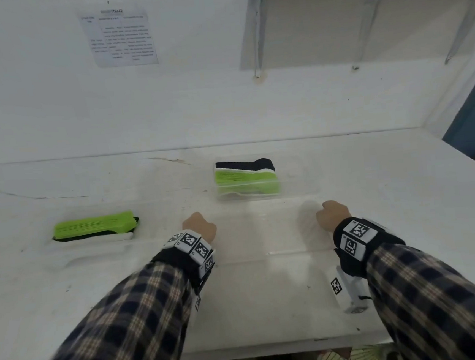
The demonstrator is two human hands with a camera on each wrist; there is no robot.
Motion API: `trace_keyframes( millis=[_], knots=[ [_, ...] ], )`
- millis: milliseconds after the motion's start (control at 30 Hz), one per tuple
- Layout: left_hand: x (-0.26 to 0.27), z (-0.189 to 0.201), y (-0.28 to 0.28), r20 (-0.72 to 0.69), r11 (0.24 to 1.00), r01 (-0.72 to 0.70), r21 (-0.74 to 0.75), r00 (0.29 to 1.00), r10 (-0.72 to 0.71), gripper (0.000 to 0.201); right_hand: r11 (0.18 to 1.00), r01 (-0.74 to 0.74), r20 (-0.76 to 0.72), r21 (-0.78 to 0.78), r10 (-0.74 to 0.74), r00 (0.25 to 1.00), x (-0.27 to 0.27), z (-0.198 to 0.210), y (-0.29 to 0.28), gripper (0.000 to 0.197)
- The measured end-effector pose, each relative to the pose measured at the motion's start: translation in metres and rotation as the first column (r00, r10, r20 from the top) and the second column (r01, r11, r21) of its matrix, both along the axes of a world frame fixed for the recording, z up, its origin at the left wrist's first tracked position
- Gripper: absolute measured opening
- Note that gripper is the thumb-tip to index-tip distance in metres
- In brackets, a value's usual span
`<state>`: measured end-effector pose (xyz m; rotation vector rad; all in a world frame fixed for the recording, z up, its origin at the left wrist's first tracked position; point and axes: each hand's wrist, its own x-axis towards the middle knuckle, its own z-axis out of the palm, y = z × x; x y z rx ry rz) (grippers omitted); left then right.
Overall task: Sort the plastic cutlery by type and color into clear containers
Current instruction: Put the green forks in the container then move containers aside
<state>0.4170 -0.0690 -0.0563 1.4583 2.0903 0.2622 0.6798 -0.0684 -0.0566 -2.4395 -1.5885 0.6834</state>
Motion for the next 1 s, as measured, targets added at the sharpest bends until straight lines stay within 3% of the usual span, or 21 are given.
trace_keyframes(
  millis=[67, 267, 400, 500, 633, 733, 867, 1000],
  knots=[
    [-0.002, 0.001, 0.001, -0.05, 0.999, -0.006, -0.032, 0.999, 0.004, 0.016, 1.0, -0.008, 0.054, -0.01, 0.008, 0.998, -0.001, -0.003, 0.002, 0.031],
    [-0.004, -0.003, -0.001, -0.047, 0.997, -0.078, 0.01, 0.996, 0.079, 0.033, 0.998, 0.056, 0.075, 0.023, -0.057, 0.996, -0.001, -0.005, 0.005, 0.027],
    [-0.007, 0.012, 0.001, 0.031, 0.991, -0.052, 0.124, 0.998, 0.049, 0.032, 0.966, 0.186, -0.073, 0.181, -0.175, 0.982, 0.002, 0.007, 0.007, 0.029],
    [-0.015, 0.026, 0.002, 0.096, 0.952, -0.062, 0.3, 0.995, 0.035, 0.035, 0.89, 0.31, -0.277, 0.335, -0.222, 0.935, -0.008, 0.018, 0.005, 0.033],
    [-0.044, 0.04, 0.004, 0.185, 0.808, -0.165, 0.566, 0.98, 0.071, 0.031, 0.737, 0.404, -0.443, 0.542, -0.159, 0.882, -0.045, 0.035, 0.002, 0.031],
    [-0.072, 0.058, 0.0, 0.279, 0.676, -0.287, 0.679, 0.952, 0.124, 0.031, 0.608, 0.398, -0.454, 0.687, -0.068, 0.888, -0.083, 0.047, 0.002, 0.027],
    [-0.122, 0.072, -0.003, 0.45, 0.57, -0.495, 0.656, 0.863, 0.231, 0.041, 0.489, 0.331, -0.43, 0.807, 0.102, 0.897, -0.14, 0.056, 0.001, 0.023],
    [-0.186, 0.07, -0.007, 0.574, 0.502, -0.653, 0.567, 0.751, 0.328, 0.046, 0.461, 0.209, -0.36, 0.863, 0.269, 0.893, -0.193, 0.05, 0.003, 0.016]
  ],
)
